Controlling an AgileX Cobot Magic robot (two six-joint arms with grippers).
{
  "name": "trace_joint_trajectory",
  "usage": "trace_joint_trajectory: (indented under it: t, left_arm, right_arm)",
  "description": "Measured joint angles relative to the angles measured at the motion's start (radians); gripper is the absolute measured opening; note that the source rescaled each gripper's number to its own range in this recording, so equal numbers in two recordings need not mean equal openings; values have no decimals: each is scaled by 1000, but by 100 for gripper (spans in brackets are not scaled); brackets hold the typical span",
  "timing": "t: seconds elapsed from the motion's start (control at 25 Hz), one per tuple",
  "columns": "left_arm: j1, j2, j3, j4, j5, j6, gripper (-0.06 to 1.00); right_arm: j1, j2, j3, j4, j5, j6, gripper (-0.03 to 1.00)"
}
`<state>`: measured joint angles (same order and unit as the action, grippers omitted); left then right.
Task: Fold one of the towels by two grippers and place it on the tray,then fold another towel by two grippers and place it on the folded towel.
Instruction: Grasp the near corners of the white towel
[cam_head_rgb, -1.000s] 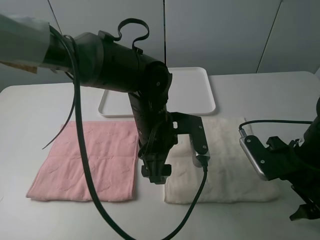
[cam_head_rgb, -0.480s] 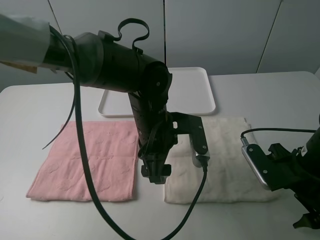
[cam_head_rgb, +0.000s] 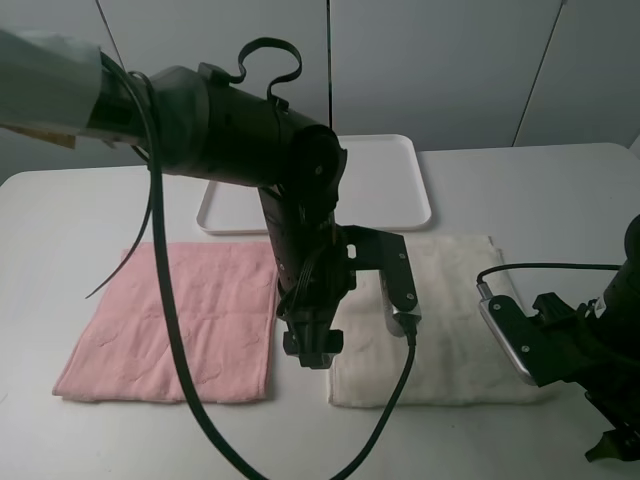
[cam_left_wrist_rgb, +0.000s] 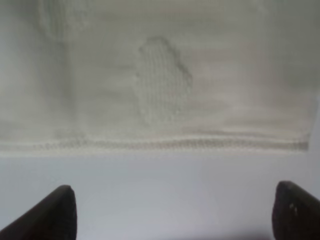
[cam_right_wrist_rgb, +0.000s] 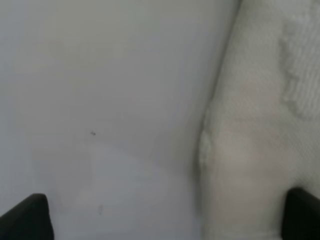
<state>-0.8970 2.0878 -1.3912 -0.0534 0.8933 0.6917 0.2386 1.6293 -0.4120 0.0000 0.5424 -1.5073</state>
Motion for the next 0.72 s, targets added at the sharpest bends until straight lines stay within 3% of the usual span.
trace_joint_trajectory:
  t: [0.32,0.72]
  left_arm:
    - [-122,0,0,53,0,-66,100]
    - [-160,36,0,53,60,-154,100]
  right_arm:
    - [2,2,-2,-15,-4,16,100]
    - [2,2,-2,-38,-8,27,100]
